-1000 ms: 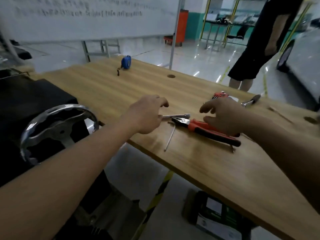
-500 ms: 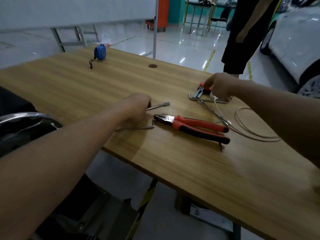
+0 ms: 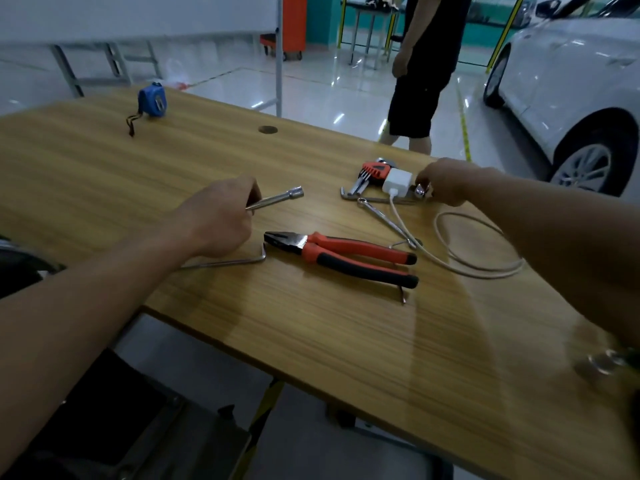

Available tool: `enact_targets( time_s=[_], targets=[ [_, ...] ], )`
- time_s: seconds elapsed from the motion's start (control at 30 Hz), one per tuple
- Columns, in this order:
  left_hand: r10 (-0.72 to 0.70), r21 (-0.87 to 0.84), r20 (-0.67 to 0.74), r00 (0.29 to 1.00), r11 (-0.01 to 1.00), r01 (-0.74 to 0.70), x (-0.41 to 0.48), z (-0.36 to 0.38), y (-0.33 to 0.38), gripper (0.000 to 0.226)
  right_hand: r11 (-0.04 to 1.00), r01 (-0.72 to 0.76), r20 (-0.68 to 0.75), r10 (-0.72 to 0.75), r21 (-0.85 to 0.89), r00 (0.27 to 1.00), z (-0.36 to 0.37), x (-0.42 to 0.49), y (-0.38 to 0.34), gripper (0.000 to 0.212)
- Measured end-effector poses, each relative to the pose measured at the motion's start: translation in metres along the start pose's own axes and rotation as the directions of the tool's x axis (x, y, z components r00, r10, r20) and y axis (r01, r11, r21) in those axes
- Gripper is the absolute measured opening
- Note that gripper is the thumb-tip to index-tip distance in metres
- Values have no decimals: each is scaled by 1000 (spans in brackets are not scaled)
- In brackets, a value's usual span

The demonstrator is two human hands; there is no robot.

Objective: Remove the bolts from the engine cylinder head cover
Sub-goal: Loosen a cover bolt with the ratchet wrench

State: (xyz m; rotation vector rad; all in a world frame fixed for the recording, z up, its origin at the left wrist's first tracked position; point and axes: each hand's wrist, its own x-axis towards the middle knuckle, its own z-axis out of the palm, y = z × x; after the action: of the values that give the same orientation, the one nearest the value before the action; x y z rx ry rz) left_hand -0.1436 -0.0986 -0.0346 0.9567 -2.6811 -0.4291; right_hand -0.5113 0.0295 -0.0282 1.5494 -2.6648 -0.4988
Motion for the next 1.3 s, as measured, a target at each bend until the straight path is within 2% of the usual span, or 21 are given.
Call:
enact_targets(
  time_s=[0.1, 0.17, 0.23, 0.27, 0.3, 0.37, 0.43, 0.47, 0.5, 0.57, 0.6, 0.63, 0.73, 0.87, 0.93, 1.0, 1.13, 1.23, 1.3],
  targets=[
    [42, -45, -62, 997, 998, -44, -8, -8, 1, 14, 996, 82, -16, -82, -25, 996, -7, -11, 16, 39],
    [33, -107, -121, 992, 993, -46, -22, -20, -1, 12, 991, 130, -89, -128, 16, 988, -20, -21, 23, 33],
    [9, -183, -197, 980, 982, -46, -44, -41, -8, 13, 963, 184, -198, -144, 199, 969, -39, -27, -1, 25],
    [-15, -255, -222, 975, 966, -43, -59, -54, -12, 15, 906, 233, -216, -163, 354, 963, -57, -32, -26, 24],
    [-48, -349, -235, 971, 936, -38, -75, -67, -17, 19, 805, 279, -222, -187, 523, 957, -80, -39, -57, 24],
    [-124, -515, -239, 963, 857, -18, -117, -90, -28, 26, 518, 328, -268, -188, 790, 945, -121, -68, -113, 24],
    [-197, -648, -240, 951, 762, -6, -165, -109, -42, 19, 259, 326, -261, -257, 909, 931, -163, -112, -164, 28],
    [-241, -713, -237, 941, 701, 0, -191, -116, -48, 16, 189, 321, -233, -379, 928, 895, -179, -139, -192, 40],
    [-284, -743, -245, 927, 669, 9, -217, -124, -52, 23, 165, 336, -208, -520, 927, 828, -190, -163, -223, 51],
    [-349, -717, -290, 891, 696, 39, -268, -140, -60, 49, 134, 444, -192, -766, 886, 613, -205, -202, -287, 66],
    [-383, -691, -325, 865, 720, 59, -292, -150, -64, 61, 93, 499, -199, -842, 862, 501, -211, -218, -320, 68],
    [-413, -661, -361, 836, 746, 83, -317, -160, -67, 69, 41, 525, -212, -885, 850, 414, -217, -234, -350, 68],
    [-487, -564, -472, 734, 808, 174, -389, -190, -74, 70, -64, 463, -202, -946, 884, 254, -243, -278, -422, 62],
    [-592, -499, -556, 583, 799, 335, -472, -220, -76, 67, -143, 437, -167, -986, 888, 17, -275, -327, -490, 66],
    [-614, -482, -587, 528, 789, 381, -503, -230, -75, 65, -156, 476, -147, -988, 866, -55, -284, -352, -517, 68],
    [-613, -469, -620, 490, 790, 395, -525, -237, -73, 63, -162, 510, -131, -987, 845, -96, -291, -374, -540, 69],
    [-641, -545, -614, 460, 766, 341, -553, -244, -75, 70, -212, 577, -144, -976, 789, -161, -299, -401, -566, 70],
    [-675, -611, -537, 507, 725, 319, -563, -252, -76, 70, -290, 695, -219, -957, 658, -192, -309, -408, -567, 70],
    [-712, -712, -435, 551, 646, 274, -565, -255, -76, 70, -344, 745, -276, -935, 571, -221, -317, -411, -563, 67]
  ],
)
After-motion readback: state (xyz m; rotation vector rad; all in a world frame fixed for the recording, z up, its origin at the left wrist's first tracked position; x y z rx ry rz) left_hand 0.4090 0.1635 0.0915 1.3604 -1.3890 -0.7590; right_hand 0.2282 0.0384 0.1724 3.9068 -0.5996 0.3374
